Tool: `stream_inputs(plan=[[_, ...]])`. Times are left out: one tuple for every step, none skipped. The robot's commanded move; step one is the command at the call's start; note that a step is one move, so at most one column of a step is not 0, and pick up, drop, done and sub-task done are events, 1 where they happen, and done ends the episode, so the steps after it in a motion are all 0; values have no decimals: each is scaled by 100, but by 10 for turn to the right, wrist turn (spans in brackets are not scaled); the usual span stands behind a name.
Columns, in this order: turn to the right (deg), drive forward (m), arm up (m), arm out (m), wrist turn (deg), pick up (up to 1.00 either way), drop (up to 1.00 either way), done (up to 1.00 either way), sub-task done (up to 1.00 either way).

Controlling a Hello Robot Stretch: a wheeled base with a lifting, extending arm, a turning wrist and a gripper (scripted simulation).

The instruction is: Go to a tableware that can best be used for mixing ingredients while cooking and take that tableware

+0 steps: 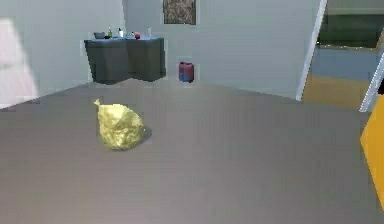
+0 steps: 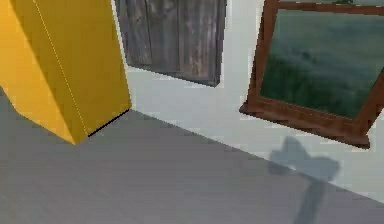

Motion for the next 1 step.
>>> stream_inputs(plan=[[-450,0,0,0,0,0,0,0,0]])
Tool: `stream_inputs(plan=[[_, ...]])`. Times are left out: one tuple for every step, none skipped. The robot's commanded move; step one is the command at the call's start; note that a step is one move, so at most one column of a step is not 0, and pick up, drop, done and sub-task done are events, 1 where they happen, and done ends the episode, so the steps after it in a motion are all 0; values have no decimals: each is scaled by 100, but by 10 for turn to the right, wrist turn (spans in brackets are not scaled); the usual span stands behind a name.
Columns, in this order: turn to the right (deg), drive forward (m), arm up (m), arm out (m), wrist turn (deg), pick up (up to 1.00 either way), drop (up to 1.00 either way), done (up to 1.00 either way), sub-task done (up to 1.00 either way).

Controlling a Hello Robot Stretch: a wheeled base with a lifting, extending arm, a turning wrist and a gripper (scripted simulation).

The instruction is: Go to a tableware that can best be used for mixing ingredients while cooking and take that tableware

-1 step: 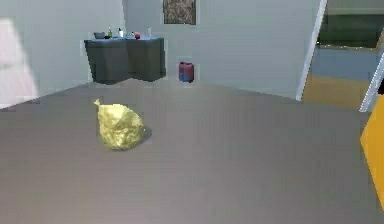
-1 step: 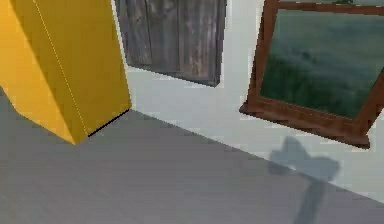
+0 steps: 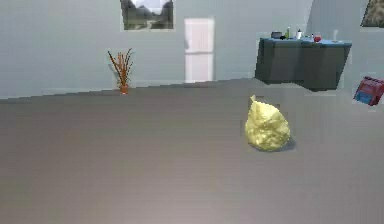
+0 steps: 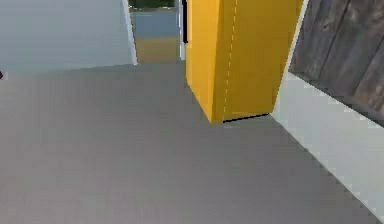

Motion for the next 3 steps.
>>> stream_inputs(plan=[[-330,0,0,0,0,0,0,0,0],[0,50,0,0,0,0,0,0,0],[-300,0,0,0,0,0,0,0,0]])
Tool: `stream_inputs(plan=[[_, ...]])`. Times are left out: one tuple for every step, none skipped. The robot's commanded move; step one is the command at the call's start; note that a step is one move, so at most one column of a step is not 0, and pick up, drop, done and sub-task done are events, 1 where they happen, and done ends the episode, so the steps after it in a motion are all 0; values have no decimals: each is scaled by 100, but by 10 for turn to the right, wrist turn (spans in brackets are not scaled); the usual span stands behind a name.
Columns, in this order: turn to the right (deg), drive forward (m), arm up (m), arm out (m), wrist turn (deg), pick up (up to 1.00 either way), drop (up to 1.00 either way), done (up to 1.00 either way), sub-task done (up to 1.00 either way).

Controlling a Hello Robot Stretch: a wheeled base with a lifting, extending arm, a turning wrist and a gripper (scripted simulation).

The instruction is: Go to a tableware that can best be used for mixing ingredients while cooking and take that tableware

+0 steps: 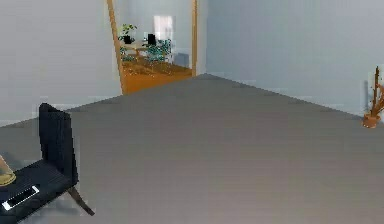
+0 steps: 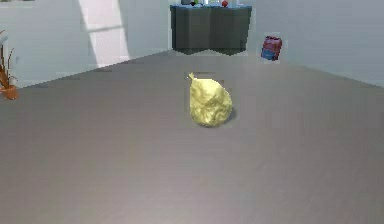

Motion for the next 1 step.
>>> stream_inputs(plan=[[0,100,0,0,0,0,0,0,0]])
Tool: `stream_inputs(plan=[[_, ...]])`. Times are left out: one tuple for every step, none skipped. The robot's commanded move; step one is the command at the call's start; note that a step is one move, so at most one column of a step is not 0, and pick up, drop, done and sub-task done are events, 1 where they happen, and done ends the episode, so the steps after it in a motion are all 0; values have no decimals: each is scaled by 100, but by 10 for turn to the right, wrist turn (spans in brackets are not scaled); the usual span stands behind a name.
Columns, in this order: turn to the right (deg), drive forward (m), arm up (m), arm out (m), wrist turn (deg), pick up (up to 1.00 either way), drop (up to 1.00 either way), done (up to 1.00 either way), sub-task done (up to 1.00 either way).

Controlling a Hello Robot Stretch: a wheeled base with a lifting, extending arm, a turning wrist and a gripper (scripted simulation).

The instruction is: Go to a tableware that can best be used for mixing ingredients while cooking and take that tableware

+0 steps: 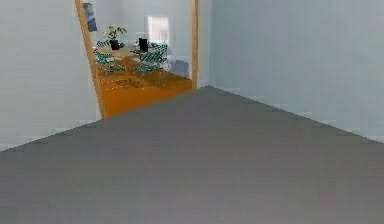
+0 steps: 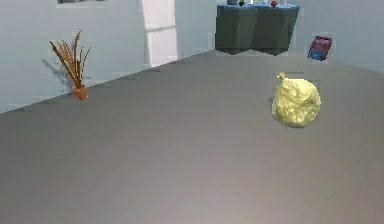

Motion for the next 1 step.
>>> stream_inputs(plan=[[-90,0,0,0,0,0,0,0,0]])
